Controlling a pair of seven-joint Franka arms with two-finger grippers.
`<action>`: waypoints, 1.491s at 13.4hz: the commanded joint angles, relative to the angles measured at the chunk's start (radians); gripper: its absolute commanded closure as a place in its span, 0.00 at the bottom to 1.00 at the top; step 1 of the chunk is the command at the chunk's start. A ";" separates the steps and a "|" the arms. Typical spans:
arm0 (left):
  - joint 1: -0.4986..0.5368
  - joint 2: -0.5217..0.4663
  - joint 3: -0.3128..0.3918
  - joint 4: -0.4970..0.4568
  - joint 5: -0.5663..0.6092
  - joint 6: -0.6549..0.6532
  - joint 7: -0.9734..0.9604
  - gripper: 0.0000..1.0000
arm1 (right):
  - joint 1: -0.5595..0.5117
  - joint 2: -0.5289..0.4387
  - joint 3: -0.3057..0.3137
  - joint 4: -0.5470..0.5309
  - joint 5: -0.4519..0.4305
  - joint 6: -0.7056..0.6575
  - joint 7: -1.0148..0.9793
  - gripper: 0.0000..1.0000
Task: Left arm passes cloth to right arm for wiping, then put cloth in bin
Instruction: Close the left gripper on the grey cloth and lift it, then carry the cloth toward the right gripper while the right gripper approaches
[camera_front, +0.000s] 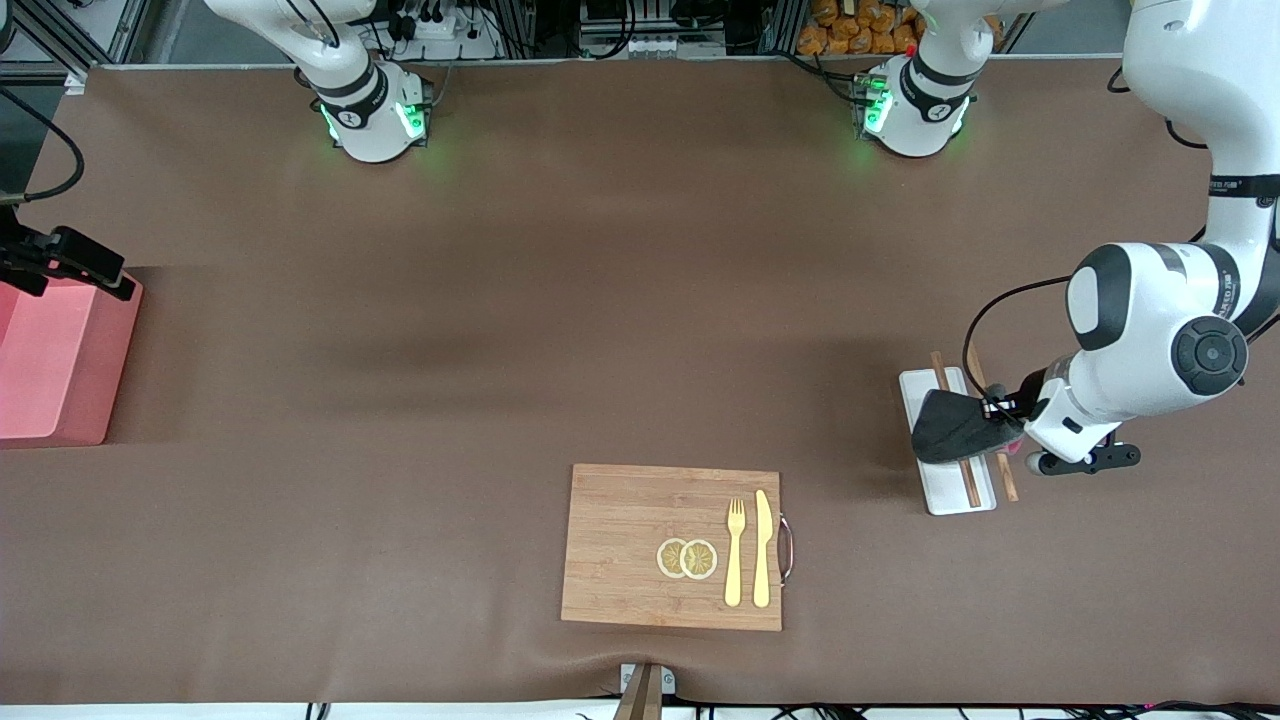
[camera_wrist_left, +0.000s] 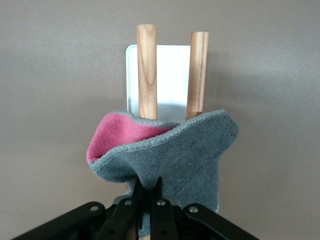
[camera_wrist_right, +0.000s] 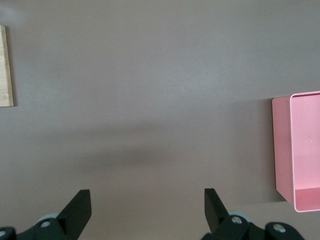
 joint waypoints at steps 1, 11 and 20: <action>-0.006 -0.005 -0.001 -0.006 -0.015 0.007 0.012 1.00 | -0.002 0.011 0.007 0.006 -0.003 -0.010 0.014 0.00; 0.001 -0.123 -0.196 0.043 -0.062 -0.094 -0.211 1.00 | 0.020 0.014 0.010 0.006 0.012 -0.060 0.220 0.00; -0.217 -0.062 -0.346 0.237 -0.176 -0.085 -0.917 1.00 | 0.140 0.075 0.010 0.006 0.297 -0.100 0.871 0.00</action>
